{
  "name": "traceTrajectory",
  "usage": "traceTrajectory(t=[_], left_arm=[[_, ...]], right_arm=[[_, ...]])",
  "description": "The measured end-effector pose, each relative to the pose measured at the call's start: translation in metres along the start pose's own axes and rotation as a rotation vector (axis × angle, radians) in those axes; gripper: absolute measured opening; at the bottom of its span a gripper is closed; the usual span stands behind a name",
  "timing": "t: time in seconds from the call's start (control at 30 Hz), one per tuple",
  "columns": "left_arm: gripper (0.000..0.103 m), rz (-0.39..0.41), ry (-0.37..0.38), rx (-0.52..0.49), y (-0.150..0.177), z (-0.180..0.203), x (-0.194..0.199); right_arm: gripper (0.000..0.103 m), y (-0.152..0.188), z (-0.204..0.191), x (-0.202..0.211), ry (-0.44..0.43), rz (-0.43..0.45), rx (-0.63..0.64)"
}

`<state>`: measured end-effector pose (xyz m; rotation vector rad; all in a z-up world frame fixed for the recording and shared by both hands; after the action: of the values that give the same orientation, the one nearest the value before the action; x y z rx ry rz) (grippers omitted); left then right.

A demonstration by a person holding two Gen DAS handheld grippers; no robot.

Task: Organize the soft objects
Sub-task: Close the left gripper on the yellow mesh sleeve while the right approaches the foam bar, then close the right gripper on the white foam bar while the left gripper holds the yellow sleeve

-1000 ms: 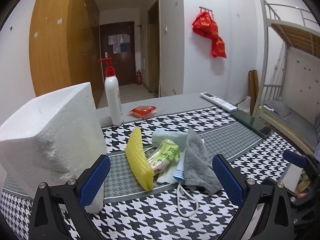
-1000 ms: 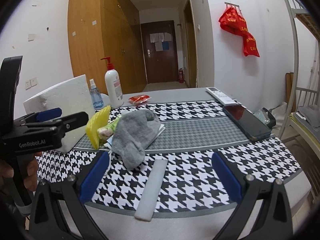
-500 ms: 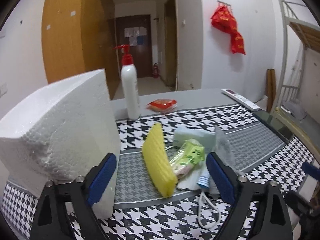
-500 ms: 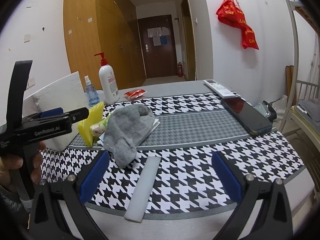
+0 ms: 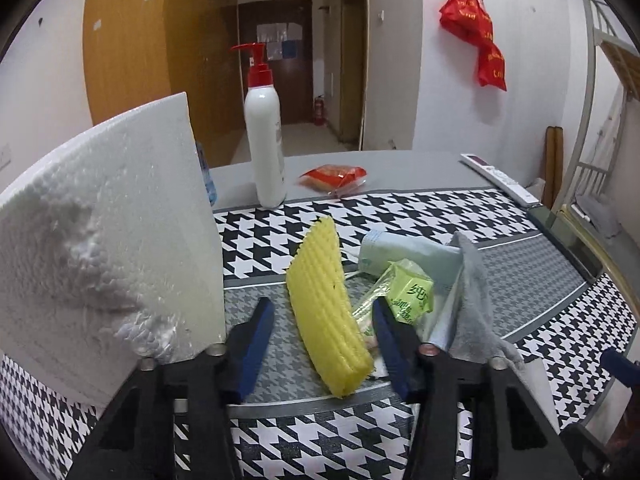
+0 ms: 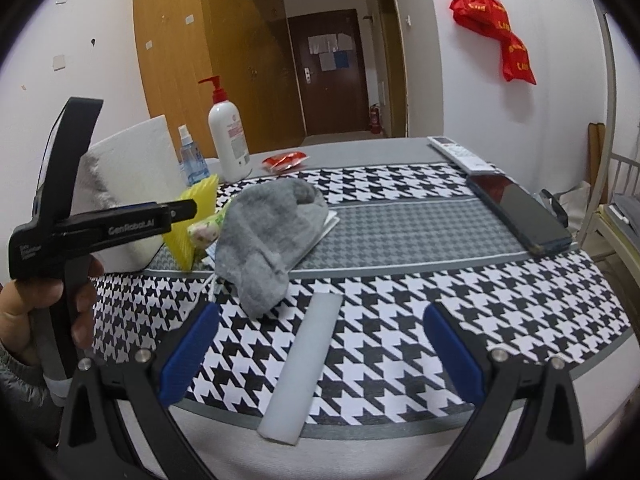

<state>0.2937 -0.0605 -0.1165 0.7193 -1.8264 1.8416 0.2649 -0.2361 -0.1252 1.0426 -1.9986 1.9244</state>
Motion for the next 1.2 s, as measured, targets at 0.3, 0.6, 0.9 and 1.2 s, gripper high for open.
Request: traceTrajectory(t=[0.3,0.6,0.9,1.2], left_arm=[[0.026,-0.034,0.014,0.008,0.004,-0.004,-0.011],[0.012,-0.007,0.072,0.01,0.0,-0.007,-0.007],[0.012,-0.013,0.129,0.018,0.007,-0.005,-0.011],[0.012,0.007,0.168,0.019,0.009,-0.003,-0.006]], right_arm=[[0.103,0.004,-0.001,-0.006,-0.004,-0.021,0.003],[0.103,0.006,-0.004,-0.004,0.031,-0.026,0.0],[0.103,0.012,-0.009,-0.01,0.103,-0.058,0.001],[0.073,0.028,-0.017,-0.016,0.198,-0.126,0.017]])
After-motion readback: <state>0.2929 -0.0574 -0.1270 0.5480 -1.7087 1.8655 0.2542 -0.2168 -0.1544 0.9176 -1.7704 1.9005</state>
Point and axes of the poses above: each gripper's, at about its wrist camera, not at the fingertips, and x roughly against the way its jaws point, z to its right, y to its underside, the point moved 8 cm from there along -x, roughly the way its jaws point
